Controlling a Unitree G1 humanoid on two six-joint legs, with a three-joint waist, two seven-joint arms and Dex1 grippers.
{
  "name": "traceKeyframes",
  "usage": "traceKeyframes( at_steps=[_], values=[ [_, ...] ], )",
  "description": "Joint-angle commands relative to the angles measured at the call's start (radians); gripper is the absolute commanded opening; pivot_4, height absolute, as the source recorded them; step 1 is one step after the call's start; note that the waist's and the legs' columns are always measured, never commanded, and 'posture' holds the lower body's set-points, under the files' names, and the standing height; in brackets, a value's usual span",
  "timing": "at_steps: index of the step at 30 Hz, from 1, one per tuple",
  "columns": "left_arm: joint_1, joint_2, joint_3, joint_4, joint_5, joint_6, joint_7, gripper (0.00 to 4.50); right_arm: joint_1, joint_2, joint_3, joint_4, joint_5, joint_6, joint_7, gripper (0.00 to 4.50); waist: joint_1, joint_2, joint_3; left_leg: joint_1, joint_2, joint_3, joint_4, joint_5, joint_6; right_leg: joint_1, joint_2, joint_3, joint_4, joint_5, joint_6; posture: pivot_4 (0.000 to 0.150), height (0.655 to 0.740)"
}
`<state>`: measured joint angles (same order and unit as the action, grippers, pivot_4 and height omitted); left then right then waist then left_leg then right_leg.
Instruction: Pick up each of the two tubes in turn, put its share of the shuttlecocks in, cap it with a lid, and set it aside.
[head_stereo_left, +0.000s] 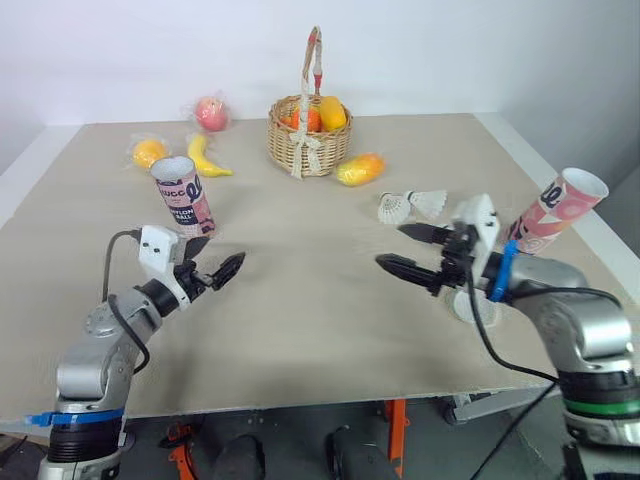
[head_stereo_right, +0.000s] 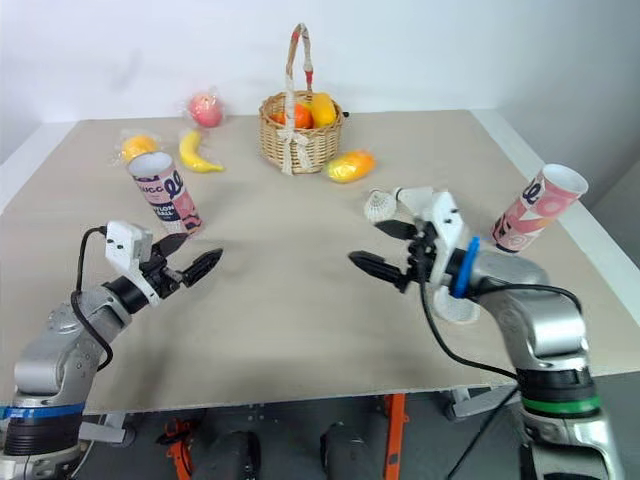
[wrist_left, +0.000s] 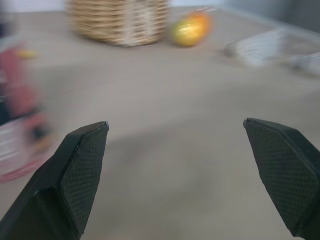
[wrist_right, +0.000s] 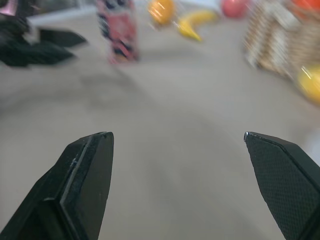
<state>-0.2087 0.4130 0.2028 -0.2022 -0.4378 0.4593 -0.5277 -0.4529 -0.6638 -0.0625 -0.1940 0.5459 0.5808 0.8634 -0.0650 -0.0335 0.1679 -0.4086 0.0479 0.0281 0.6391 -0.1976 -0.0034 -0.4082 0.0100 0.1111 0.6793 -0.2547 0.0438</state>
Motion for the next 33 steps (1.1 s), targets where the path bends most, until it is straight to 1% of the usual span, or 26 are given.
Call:
traceKeyframes(
  at_steps=[1,3,5,8,10,13,16,18,19,20,26,33],
  values=[
    [-0.024,0.000,0.012,0.020,0.032,-0.056,0.029,4.50,-0.019,0.015,0.009,-0.049,-0.003,-0.019,-0.006,4.47,0.008,-0.001,0.000,0.000,0.000,0.000,0.000,-0.001,-0.001,0.000,0.000,0.000,-0.001,-0.001,0.000,0.150,0.7400],
    [-0.043,-0.010,0.029,0.059,0.048,-0.073,0.073,4.50,-0.015,0.036,0.030,-0.080,0.002,-0.021,-0.008,4.47,0.016,-0.001,0.000,-0.001,0.000,0.000,0.000,-0.003,-0.001,0.000,0.000,0.000,-0.001,-0.003,0.000,0.150,0.7400],
    [-0.068,-0.032,0.074,0.107,0.055,-0.082,0.151,4.50,-0.003,0.052,0.048,-0.104,-0.004,-0.024,-0.014,4.47,0.019,-0.001,-0.001,-0.001,0.000,-0.001,-0.001,-0.005,-0.002,-0.001,0.000,-0.001,-0.001,-0.004,-0.002,0.150,0.7400],
    [-0.086,-0.054,0.124,0.145,0.059,-0.097,0.234,4.50,0.008,0.066,0.053,-0.117,-0.006,-0.022,-0.024,4.47,0.020,-0.001,0.000,-0.002,0.001,-0.002,-0.001,-0.007,-0.003,-0.001,0.001,-0.001,-0.001,-0.005,-0.004,0.150,0.7400],
    [-0.074,-0.064,0.133,0.140,0.061,-0.110,0.258,4.50,0.012,0.073,0.053,-0.118,-0.009,-0.024,-0.031,4.47,0.019,-0.002,0.000,-0.002,0.001,-0.001,-0.001,-0.008,-0.004,-0.001,0.000,-0.001,-0.001,-0.004,-0.006,0.150,0.7400],
    [-0.051,-0.074,0.120,0.125,0.063,-0.119,0.254,4.50,0.011,0.076,0.054,-0.116,-0.013,-0.029,-0.032,4.47,0.020,-0.002,0.000,-0.002,0.000,-0.001,-0.001,-0.008,-0.005,-0.001,0.000,-0.001,-0.002,-0.004,-0.006,0.150,0.7400],
    [-0.065,-0.071,0.119,0.155,0.081,-0.133,0.262,4.50,0.005,0.080,0.054,-0.115,-0.014,-0.030,-0.035,4.47,0.019,-0.003,0.000,-0.003,0.000,-0.001,-0.001,-0.008,-0.005,-0.001,-0.001,-0.001,-0.002,-0.004,-0.006,0.150,0.7400],
    [-0.091,-0.060,0.117,0.190,0.089,-0.141,0.257,4.50,0.003,0.082,0.056,-0.117,-0.018,-0.032,-0.036,4.47,0.019,-0.003,0.000,-0.002,0.000,-0.002,-0.001,-0.008,-0.005,-0.001,0.000,-0.002,-0.002,-0.004,-0.006,0.150,0.7400],
    [-0.112,-0.045,0.109,0.218,0.100,-0.148,0.242,4.50,0.000,0.083,0.055,-0.119,-0.017,-0.032,-0.038,4.47,0.019,-0.004,0.000,-0.002,0.000,-0.002,-0.001,-0.007,-0.005,-0.001,0.000,-0.002,-0.002,-0.006,-0.002,0.150,0.7400],
    [-0.125,-0.034,0.104,0.237,0.107,-0.154,0.231,4.50,-0.001,0.084,0.055,-0.122,-0.016,-0.031,-0.040,4.47,0.019,-0.004,0.000,-0.002,0.001,-0.002,-0.001,-0.007,-0.004,-0.001,0.001,-0.002,-0.002,-0.006,-0.002,0.150,0.7400],
    [-0.261,0.044,0.068,0.453,0.148,-0.217,0.144,4.50,0.009,0.086,0.048,-0.161,-0.010,-0.020,-0.059,4.47,0.020,-0.004,0.000,-0.002,0.001,-0.002,-0.001,-0.007,-0.004,-0.001,0.001,-0.002,-0.002,-0.006,-0.002,0.150,0.7400],
    [-0.425,0.069,0.012,0.728,0.195,-0.319,0.048,4.50,0.033,0.075,0.026,-0.211,-0.001,0.001,-0.086,4.47,0.020,-0.005,0.000,-0.005,0.000,-0.002,-0.001,-0.007,-0.005,-0.003,0.000,-0.003,-0.002,-0.005,-0.003,0.150,0.7400]
  ],
)
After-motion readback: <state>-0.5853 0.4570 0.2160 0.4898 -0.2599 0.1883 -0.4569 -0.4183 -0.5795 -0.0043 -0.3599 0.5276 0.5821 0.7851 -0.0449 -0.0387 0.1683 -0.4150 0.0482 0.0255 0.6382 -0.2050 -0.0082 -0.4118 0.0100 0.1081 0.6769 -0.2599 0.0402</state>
